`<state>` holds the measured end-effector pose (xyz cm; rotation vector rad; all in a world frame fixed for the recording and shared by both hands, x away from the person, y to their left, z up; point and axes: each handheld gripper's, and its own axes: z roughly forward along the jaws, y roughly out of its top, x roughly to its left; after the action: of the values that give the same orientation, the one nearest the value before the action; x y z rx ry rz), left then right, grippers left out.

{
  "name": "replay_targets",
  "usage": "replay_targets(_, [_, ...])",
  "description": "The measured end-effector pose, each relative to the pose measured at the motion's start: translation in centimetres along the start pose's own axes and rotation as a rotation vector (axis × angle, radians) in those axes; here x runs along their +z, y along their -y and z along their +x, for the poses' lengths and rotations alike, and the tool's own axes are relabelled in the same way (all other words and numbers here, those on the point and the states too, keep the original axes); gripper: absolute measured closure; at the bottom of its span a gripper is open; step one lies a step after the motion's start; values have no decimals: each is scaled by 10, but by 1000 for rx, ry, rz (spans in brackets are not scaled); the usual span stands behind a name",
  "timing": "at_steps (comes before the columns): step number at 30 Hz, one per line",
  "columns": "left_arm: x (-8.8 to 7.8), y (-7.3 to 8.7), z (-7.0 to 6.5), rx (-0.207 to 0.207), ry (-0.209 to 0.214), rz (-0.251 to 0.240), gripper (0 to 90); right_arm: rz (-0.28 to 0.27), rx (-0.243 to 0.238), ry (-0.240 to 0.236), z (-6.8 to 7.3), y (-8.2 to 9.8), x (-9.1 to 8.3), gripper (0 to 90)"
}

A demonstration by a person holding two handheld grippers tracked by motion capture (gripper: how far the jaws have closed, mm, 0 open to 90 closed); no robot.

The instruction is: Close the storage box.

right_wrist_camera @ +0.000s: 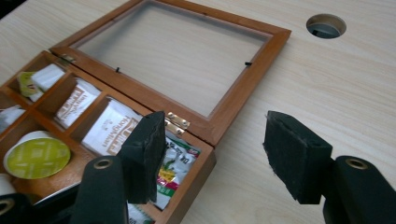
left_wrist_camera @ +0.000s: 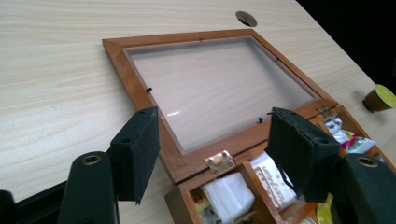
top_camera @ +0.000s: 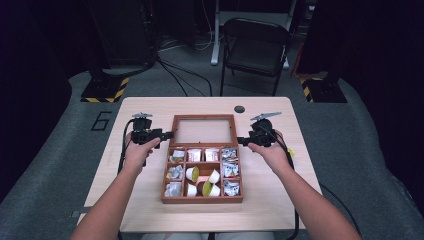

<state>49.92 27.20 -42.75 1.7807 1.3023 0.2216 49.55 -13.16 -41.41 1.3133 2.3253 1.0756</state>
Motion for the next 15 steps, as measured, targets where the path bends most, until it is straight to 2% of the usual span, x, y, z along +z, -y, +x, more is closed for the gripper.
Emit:
replay_targets(5, [10,0,9,-29,-2,2,354,-4,2,0,-3,-1,13,405])
replay_targets(7, [14,1,11,-41,2,-1,357,-1,16,-5,-2,-3,18,410])
replay_targets(10, [21,2,12,-39,-11,6,364,8,5,-22,0,-6,25,423])
replay_targets(15, [30,2,11,-49,-7,13,373,24,30,-36,3,-10,36,442])
